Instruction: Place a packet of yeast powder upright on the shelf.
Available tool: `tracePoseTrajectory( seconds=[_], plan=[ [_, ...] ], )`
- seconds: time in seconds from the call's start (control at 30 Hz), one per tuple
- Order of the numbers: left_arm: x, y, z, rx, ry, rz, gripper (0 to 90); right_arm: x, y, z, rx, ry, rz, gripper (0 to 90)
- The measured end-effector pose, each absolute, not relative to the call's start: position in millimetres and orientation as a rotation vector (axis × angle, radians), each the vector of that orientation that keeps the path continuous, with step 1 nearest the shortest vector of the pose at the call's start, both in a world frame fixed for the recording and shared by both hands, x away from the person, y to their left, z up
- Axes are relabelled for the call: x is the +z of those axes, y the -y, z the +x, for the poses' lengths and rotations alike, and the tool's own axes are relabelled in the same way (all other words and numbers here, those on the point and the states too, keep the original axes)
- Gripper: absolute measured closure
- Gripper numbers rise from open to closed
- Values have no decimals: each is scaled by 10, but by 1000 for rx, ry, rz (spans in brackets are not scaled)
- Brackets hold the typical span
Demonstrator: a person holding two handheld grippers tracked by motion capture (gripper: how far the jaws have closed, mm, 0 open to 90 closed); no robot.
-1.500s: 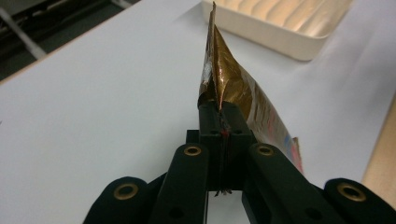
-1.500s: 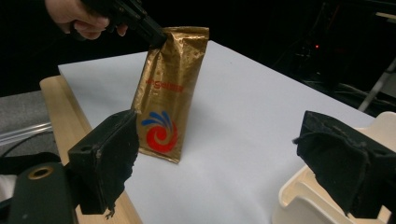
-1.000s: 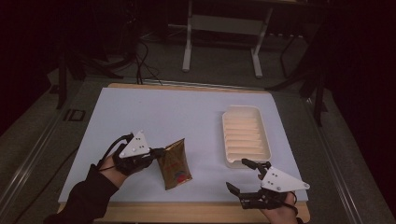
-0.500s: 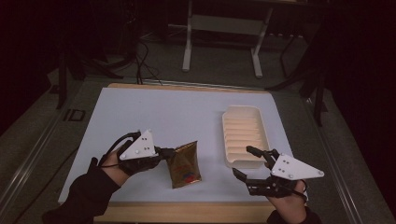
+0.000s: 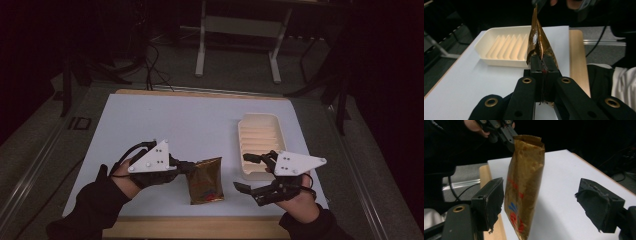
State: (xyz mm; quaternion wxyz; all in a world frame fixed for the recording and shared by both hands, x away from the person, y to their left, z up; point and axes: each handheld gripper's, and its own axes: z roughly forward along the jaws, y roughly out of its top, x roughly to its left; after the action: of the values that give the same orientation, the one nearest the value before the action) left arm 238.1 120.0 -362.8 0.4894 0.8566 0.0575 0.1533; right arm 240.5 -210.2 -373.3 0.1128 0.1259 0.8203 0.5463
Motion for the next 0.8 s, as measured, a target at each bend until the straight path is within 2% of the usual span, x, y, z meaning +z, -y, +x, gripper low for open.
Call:
tracePoseTrajectory(
  seconds=[0.27,0.43,0.8],
  plan=[
    [-3615,-1119,2369,361,-108,2080,900,-3771,1908,2507,1587,-2512,348,244],
    [-3628,-1068,2377,363,-101,2086,900,-3820,1799,2542,1577,-2589,310,324],
    [-3617,-986,2350,349,-99,2059,899,-3895,1740,2611,1561,-2691,274,599]
  ],
)
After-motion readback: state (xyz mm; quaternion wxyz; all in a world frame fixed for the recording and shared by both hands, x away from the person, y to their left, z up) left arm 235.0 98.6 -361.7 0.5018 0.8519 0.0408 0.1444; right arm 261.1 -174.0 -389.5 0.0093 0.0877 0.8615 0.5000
